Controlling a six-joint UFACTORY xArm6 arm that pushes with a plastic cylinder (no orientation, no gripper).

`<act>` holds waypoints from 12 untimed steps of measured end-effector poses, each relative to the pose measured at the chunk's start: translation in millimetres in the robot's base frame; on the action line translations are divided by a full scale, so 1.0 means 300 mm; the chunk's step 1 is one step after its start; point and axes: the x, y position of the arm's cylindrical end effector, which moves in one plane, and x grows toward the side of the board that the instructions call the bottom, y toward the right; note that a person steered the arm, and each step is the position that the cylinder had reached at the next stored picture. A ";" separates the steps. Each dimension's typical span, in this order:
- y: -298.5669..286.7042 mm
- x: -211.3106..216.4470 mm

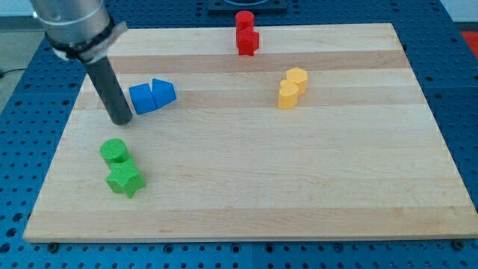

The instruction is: Separate the yellow heart from the yellow hexagon

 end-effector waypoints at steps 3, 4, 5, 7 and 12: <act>0.559 -0.024; 0.599 -0.024; 0.618 -0.067; 0.774 -0.223; 0.878 -0.199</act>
